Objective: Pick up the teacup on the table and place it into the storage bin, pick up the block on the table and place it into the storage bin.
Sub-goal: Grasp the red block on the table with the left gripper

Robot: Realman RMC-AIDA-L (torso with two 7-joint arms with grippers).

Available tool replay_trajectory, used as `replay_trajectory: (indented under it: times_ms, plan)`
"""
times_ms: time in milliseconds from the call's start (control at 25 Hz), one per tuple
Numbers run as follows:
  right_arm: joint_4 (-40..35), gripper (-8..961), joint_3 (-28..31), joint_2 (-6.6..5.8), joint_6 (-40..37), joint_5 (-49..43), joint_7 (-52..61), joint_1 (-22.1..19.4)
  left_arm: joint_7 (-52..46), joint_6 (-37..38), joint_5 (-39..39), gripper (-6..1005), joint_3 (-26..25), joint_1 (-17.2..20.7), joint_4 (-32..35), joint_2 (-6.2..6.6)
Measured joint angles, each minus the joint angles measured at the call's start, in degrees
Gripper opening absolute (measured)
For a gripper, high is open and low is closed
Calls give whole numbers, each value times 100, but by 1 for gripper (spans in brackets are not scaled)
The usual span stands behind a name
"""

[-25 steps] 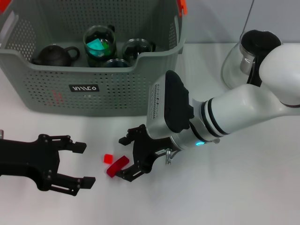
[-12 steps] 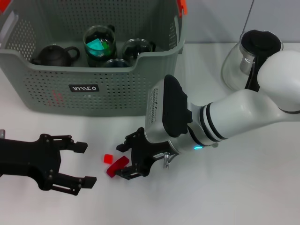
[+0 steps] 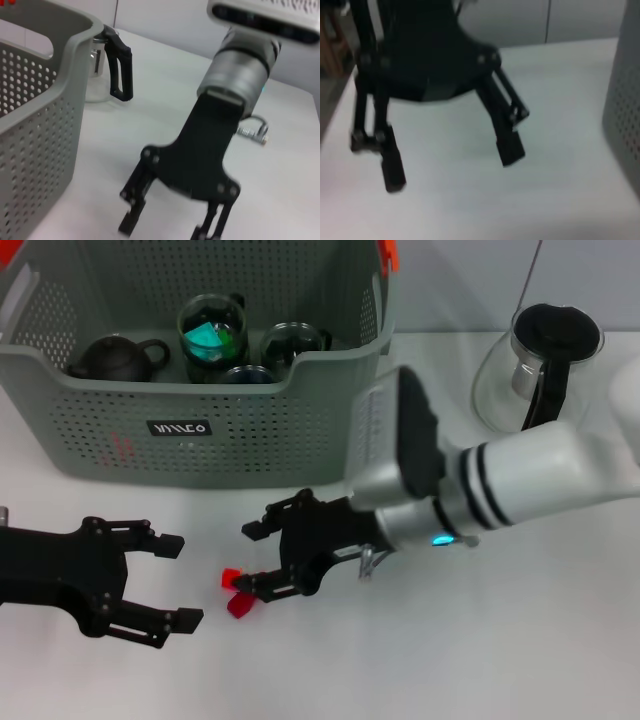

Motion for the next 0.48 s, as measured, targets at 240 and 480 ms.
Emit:
replay_trajectory:
  times_ms: [240,480]
  plan:
    - [-65,732,1117,-242,-1010,-10,-45,-428,-12,-5,280,938,13,-113,19,3]
    - [-119,888,2038,-427,-1952,-10,-294,-885,13,-111,541,938,37,-309,2,-35]
